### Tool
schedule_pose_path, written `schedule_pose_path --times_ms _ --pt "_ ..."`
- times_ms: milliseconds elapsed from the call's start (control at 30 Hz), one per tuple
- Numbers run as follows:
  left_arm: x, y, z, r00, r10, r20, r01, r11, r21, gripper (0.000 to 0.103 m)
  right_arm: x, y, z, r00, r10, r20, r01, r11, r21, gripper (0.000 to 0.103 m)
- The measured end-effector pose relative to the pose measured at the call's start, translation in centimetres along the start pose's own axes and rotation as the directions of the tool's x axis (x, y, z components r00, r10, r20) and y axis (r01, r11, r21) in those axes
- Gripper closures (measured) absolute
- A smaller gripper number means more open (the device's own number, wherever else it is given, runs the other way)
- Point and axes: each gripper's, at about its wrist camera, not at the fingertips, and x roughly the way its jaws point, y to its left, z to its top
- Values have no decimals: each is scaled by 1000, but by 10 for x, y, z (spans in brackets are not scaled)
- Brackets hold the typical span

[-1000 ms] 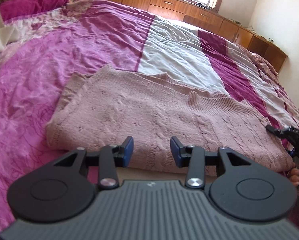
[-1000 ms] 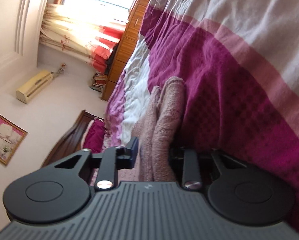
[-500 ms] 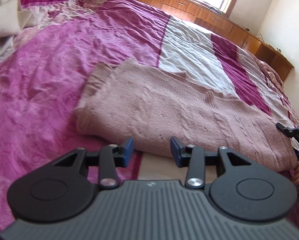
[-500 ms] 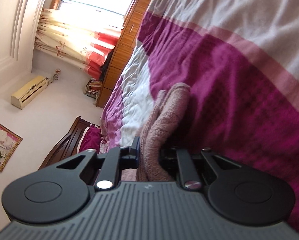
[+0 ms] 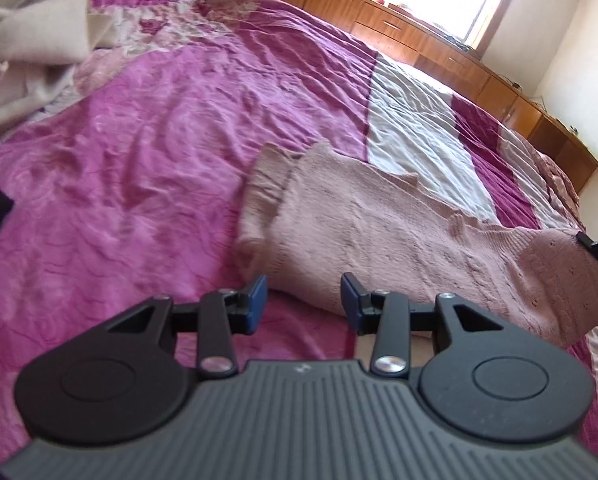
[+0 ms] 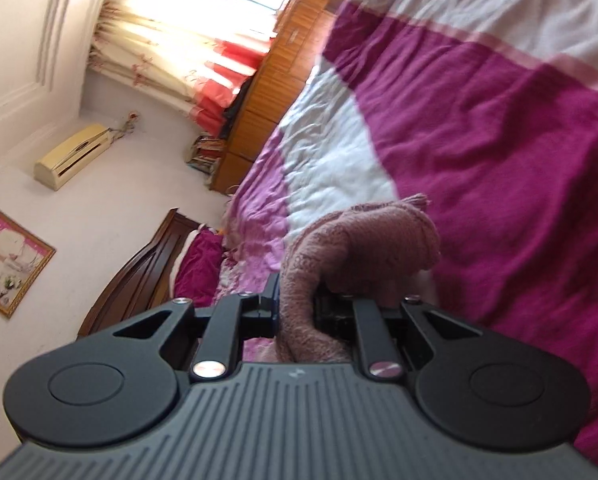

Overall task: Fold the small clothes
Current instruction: 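Lift the edge with the right gripper and fold it across the cardigan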

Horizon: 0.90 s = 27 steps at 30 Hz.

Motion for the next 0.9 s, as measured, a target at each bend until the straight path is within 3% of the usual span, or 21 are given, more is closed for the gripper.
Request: schedule_pose_path --times_ms 400,667,900 --pt "-8 57 -3 1000 -10 -23 7 994 -111 61 58 81 -32 997 7 -74 -12 997 -72 86" --pt "-11 87 2 1000 -21 -13 18 986 -167 61 124 128 -91 992 -34 -120 25 997 -79 86" --pt "-5 110 0 998 -43 -39 32 969 -244 61 191 160 -173 967 -221 -127 205 971 -127 86"
